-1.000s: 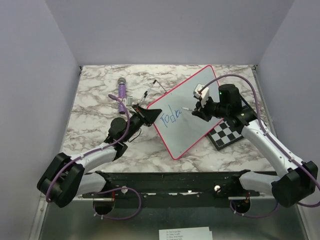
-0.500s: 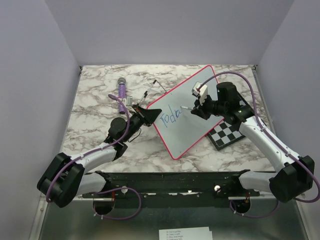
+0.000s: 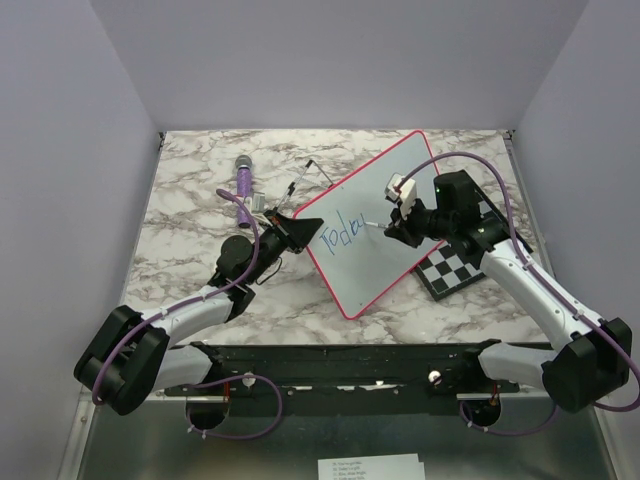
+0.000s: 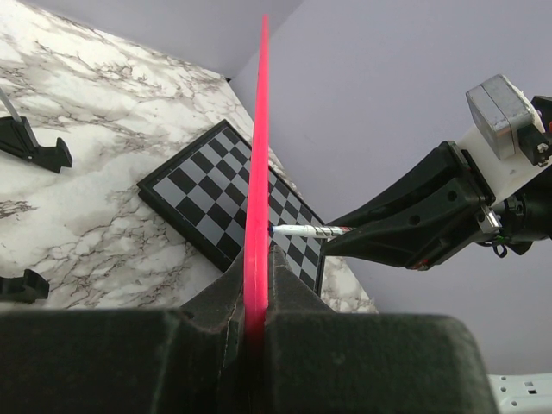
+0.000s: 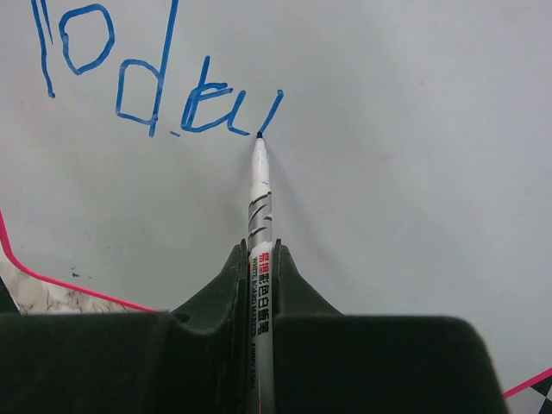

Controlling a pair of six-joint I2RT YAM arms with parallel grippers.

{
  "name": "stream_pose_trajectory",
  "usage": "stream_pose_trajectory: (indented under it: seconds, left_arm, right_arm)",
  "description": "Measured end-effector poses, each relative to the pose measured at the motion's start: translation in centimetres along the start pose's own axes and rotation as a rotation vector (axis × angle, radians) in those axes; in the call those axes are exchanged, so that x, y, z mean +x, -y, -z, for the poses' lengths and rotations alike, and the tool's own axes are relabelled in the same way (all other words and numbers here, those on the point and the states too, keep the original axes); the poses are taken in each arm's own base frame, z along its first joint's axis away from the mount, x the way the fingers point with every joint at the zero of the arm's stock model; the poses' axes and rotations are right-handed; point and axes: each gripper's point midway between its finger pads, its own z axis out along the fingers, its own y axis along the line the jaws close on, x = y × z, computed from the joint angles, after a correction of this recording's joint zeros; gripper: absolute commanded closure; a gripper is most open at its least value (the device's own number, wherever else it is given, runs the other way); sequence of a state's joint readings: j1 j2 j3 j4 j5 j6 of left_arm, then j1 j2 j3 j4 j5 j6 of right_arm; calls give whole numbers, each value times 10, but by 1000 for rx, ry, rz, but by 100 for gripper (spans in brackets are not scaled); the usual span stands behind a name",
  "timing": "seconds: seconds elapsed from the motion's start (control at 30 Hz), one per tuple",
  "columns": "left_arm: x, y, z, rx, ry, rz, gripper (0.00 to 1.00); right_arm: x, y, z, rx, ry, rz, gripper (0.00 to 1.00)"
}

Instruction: Write a sentence on the whiteboard

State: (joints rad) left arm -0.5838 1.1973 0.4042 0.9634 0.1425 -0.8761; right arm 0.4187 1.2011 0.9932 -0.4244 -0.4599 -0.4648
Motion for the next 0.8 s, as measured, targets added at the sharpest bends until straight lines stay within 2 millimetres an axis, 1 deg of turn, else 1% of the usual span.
stream_pose_trajectory:
  seconds: [0.3, 0.63, 0.8]
  left_arm:
    - [0, 0, 0, 0, 0, 0, 100]
    - [0, 0, 0, 1, 0, -1, 100]
    - [0, 0, 0, 1, -1, 0, 100]
  right_arm:
    - [0, 6, 2, 22, -3, -3, 99]
    - [-14, 20, 4, 59, 18, 3, 99]
    - [-14, 22, 0, 56, 12, -1, 99]
